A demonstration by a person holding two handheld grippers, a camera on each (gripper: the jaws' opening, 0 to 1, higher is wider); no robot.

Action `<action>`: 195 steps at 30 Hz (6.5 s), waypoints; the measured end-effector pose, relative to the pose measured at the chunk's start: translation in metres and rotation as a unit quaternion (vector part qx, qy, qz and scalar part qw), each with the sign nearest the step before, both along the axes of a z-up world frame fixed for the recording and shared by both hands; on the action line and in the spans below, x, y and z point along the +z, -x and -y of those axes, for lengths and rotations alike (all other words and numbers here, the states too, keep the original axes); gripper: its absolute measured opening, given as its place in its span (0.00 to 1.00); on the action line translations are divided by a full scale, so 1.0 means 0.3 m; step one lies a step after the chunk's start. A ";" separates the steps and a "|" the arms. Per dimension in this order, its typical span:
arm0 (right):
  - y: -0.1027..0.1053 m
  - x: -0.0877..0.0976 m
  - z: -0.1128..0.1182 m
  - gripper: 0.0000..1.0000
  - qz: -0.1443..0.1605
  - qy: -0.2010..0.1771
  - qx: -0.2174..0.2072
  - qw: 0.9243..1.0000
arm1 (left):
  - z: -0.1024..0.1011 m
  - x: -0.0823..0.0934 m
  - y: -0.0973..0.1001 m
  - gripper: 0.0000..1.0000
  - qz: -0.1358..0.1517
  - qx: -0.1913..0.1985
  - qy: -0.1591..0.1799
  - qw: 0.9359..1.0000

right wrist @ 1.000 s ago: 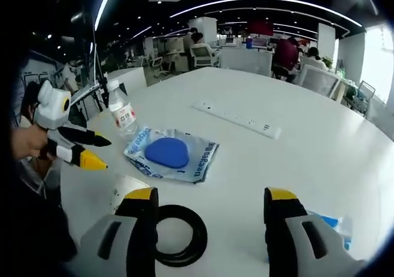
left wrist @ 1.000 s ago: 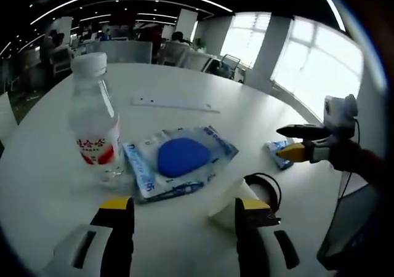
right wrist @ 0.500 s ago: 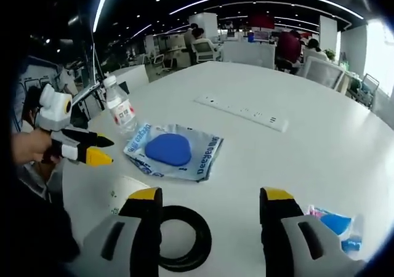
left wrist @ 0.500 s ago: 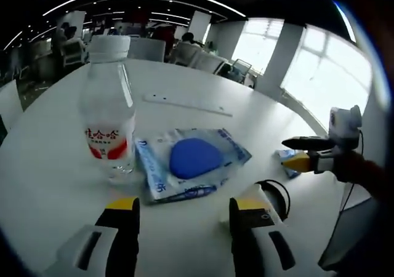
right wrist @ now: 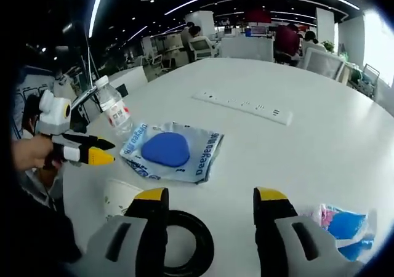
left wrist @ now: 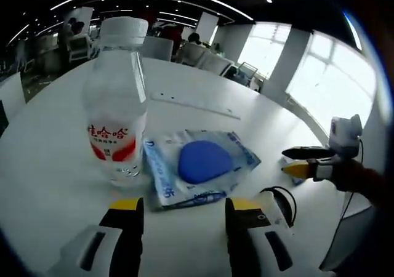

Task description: Arrange the tabletop items into an orderly group along one side of the table until the central work area is clear of visible clutter.

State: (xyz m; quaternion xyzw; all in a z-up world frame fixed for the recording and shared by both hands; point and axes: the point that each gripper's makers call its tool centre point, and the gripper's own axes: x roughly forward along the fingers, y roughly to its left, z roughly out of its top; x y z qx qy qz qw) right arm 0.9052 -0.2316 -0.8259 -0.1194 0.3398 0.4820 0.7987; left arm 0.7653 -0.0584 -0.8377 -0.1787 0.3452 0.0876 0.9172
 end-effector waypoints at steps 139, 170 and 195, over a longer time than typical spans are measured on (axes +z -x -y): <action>-0.086 0.033 0.184 0.00 0.027 -0.057 -0.149 0.987 | 0.163 0.057 -0.227 0.00 0.039 -0.101 -0.008 0.994; -0.073 -0.022 0.352 0.00 0.016 -0.038 -0.198 0.979 | 0.306 -0.011 -0.270 0.00 0.008 -0.156 0.013 0.988; -0.070 -0.081 0.390 0.01 -0.002 -0.014 -0.221 0.975 | 0.329 -0.043 -0.259 0.05 -0.030 -0.173 0.022 0.984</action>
